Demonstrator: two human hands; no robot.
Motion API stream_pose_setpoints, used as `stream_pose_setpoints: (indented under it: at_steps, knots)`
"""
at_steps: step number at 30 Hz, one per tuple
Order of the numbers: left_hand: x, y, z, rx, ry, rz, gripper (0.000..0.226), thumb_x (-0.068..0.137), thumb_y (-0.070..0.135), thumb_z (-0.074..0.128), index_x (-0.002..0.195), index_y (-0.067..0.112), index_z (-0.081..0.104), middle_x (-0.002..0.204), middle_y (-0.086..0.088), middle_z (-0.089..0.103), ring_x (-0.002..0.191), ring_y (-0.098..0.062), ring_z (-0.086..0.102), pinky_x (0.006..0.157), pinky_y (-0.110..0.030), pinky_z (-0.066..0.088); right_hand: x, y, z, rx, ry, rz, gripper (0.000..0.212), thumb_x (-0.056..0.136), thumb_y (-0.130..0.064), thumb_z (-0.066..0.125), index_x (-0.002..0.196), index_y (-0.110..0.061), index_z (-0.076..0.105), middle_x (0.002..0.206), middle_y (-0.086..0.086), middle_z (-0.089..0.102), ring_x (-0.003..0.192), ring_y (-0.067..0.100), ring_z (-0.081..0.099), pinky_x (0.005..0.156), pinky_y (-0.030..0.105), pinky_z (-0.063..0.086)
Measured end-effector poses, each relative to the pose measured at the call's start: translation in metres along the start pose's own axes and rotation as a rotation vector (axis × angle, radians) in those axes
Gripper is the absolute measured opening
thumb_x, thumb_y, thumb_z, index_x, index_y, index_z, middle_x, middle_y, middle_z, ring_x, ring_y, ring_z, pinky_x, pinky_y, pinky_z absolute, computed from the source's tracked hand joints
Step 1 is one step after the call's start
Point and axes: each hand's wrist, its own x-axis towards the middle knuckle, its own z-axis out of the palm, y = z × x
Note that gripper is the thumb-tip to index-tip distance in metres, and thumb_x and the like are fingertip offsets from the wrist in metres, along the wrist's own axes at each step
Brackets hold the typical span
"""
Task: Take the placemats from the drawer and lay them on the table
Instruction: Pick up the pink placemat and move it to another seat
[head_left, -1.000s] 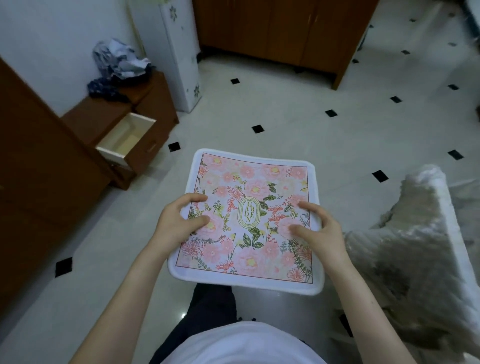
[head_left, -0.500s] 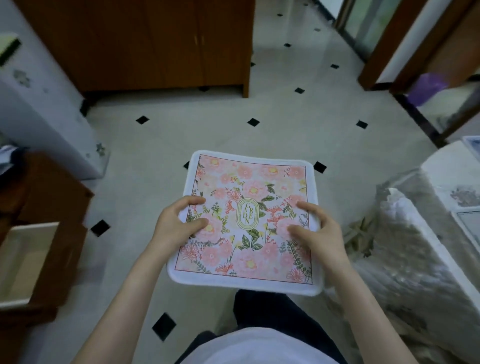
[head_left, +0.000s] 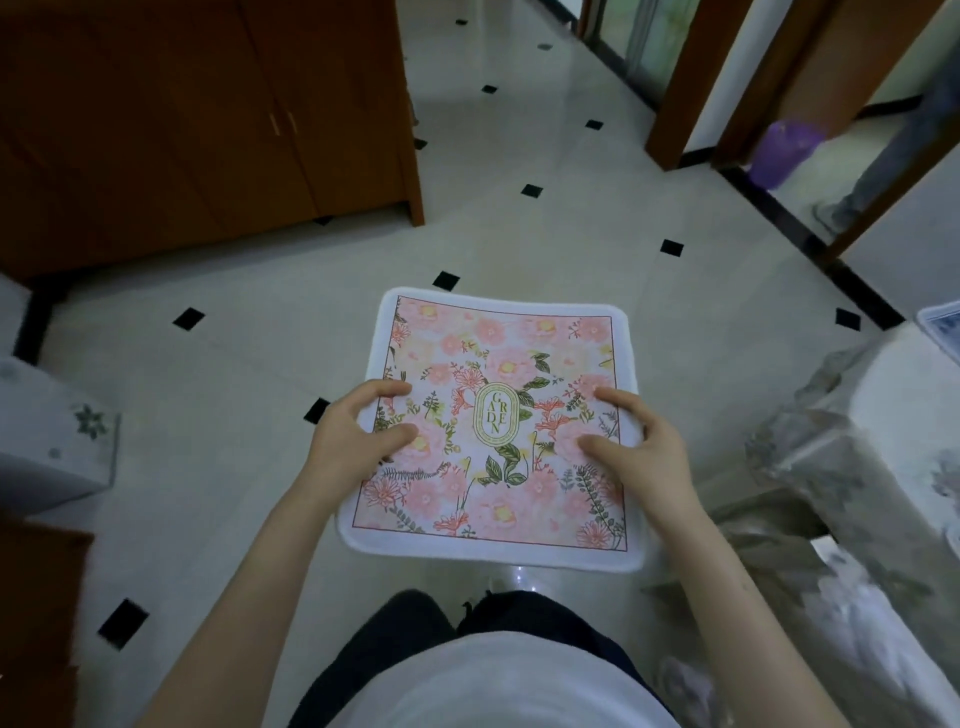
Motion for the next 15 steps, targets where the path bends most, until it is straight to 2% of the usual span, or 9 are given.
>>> stream_pose_setpoints:
  at_steps: [3,6,7,10,15]
  knots:
    - [0.055,0.015,0.008,-0.003,-0.037,0.0,0.037,0.078,0.009,0.076,0.105,0.032,0.067,0.122,0.009,0.059,0.063,-0.013,0.065,0.062,-0.041,0.057,0.046,-0.016,0.001,0.007,0.036,0.005,0.048,0.077,0.002,0.075,0.115,-0.025,0.065,0.103,-0.01,0.066,0.071,0.0,0.069,0.055,0.015,0.053]
    - [0.116,0.029,0.02,0.001,-0.083,0.02,0.037,0.077,0.008,0.076,0.104,0.033,0.068,0.123,0.01,0.059,0.064,-0.015,0.065,0.062,-0.043,0.056,0.093,-0.026,0.001,0.013,0.084,0.024,0.049,0.077,0.002,0.075,0.116,-0.026,0.064,0.102,-0.008,0.067,0.069,0.001,0.07,0.054,0.015,0.053]
    - [0.138,0.033,0.025,0.001,-0.1,0.029,0.038,0.077,0.008,0.076,0.104,0.032,0.068,0.123,0.01,0.059,0.069,-0.015,0.067,0.06,-0.04,0.057,0.11,-0.028,0.001,0.015,0.105,0.032,0.05,0.077,0.002,0.075,0.116,-0.026,0.064,0.102,-0.006,0.068,0.07,0.003,0.07,0.054,0.017,0.053]
    - [0.208,0.047,0.043,-0.008,-0.181,0.077,0.039,0.077,0.004,0.075,0.106,0.028,0.068,0.123,0.009,0.059,0.093,-0.017,0.065,0.054,-0.018,0.053,0.161,-0.035,0.001,0.05,0.18,0.045,0.05,0.076,0.002,0.075,0.115,-0.028,0.065,0.107,-0.002,0.068,0.075,0.01,0.072,0.058,0.022,0.057]
    - [0.332,0.09,0.077,0.036,-0.326,0.143,0.038,0.077,0.003,0.075,0.107,0.026,0.068,0.126,0.006,0.057,0.085,-0.015,0.065,0.054,-0.017,0.053,0.243,-0.06,-0.001,0.121,0.33,0.054,0.05,0.078,0.003,0.074,0.118,-0.025,0.063,0.109,0.001,0.068,0.077,0.011,0.073,0.06,0.024,0.058]
